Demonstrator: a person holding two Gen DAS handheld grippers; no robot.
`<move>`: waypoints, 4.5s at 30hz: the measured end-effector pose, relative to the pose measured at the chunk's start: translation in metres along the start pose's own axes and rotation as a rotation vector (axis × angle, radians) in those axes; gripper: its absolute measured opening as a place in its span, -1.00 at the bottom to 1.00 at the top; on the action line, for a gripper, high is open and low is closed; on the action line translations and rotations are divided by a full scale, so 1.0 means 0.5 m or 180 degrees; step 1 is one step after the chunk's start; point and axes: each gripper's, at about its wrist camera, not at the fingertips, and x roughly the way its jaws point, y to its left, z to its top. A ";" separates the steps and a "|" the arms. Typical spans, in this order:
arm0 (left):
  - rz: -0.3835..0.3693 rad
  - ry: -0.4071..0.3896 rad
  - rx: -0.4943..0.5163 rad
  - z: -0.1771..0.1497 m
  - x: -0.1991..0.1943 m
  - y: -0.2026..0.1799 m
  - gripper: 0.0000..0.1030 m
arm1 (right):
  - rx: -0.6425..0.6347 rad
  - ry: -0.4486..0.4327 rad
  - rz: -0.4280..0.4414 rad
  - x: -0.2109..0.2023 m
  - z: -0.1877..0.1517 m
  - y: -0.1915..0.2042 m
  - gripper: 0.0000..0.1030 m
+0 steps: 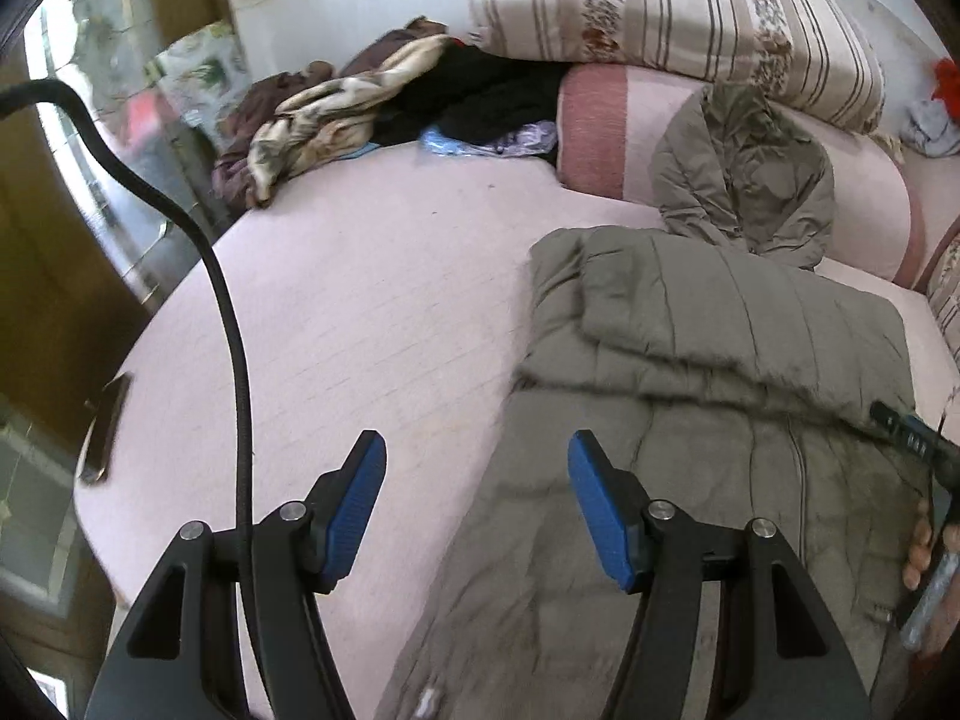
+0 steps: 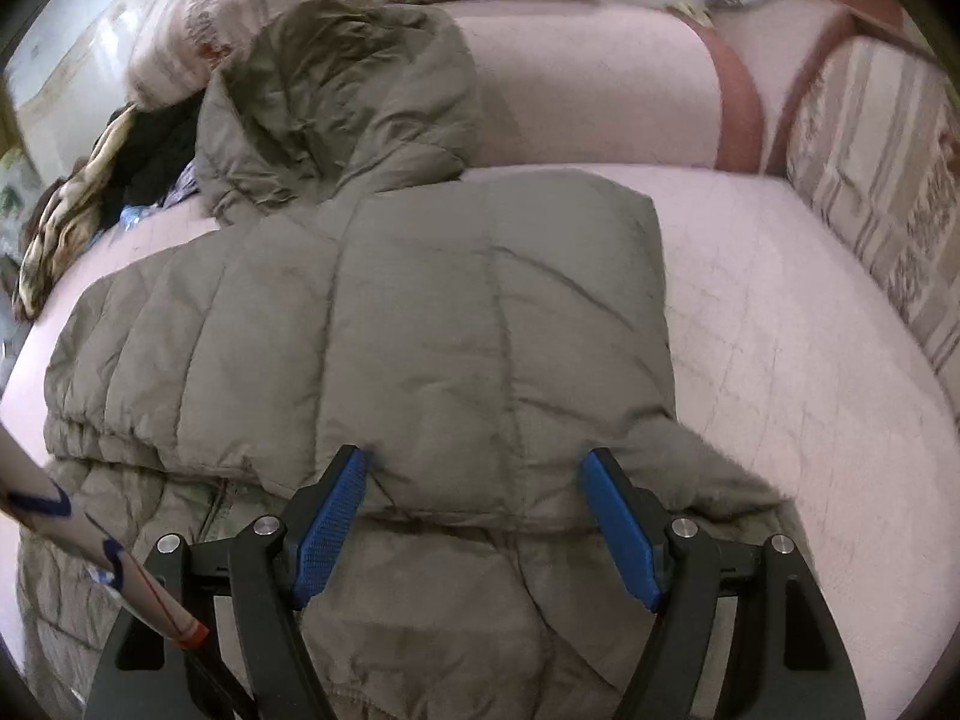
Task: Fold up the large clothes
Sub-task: 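Move the left tool toward the jacket hem by the pocket, then move the right tool along the jacket to the hood and grasp it, then fold the hood over the jacket body with the right tool, then open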
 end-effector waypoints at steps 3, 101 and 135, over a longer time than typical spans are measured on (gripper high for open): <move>0.0078 -0.0078 0.0024 -0.031 -0.039 0.016 0.21 | -0.0012 -0.0149 0.0130 -0.053 -0.009 0.008 0.54; -0.0982 0.0708 -0.0264 0.001 0.302 0.045 0.23 | 0.0732 0.0046 0.0049 0.270 0.611 0.435 -0.80; -0.0762 0.0560 -0.0462 0.011 0.268 0.106 0.23 | 0.0258 0.0689 0.0546 0.075 -0.021 0.428 -0.86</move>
